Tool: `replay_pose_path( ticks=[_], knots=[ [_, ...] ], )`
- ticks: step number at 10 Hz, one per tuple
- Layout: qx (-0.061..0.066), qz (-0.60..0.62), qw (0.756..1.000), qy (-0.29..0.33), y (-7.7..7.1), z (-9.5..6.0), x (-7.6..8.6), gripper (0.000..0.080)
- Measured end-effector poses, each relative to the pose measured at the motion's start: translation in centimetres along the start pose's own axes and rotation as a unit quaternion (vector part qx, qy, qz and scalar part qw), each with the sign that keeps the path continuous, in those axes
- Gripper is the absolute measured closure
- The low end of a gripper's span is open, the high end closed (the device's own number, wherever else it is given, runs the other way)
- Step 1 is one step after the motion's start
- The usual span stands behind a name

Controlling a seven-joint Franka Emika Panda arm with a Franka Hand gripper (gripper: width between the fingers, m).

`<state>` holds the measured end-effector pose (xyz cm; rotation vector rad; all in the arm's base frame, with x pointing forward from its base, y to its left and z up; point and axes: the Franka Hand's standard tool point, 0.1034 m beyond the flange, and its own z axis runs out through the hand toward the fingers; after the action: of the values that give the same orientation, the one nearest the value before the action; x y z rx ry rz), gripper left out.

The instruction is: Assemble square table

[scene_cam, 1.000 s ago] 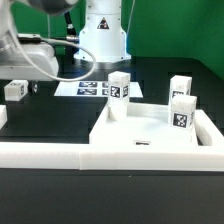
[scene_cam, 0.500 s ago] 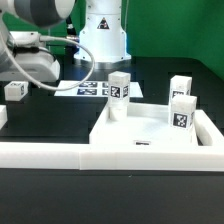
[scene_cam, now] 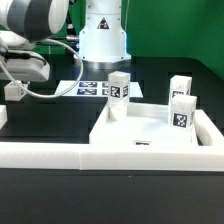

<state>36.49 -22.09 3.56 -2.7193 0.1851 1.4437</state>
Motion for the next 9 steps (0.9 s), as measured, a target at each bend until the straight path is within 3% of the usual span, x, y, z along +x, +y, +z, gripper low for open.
replay_pose_path(
  ticks=[1,5,9],
  knots=[
    [0.007,0.015,1.000,-0.023,-0.1,1.0,-0.4,0.0151],
    [0.007,0.014,1.000,-0.024,-0.1,1.2,-0.3,0.0151],
    [-0.003,0.014,1.000,-0.009,0.2,2.6,1.0,0.0151]
  ],
)
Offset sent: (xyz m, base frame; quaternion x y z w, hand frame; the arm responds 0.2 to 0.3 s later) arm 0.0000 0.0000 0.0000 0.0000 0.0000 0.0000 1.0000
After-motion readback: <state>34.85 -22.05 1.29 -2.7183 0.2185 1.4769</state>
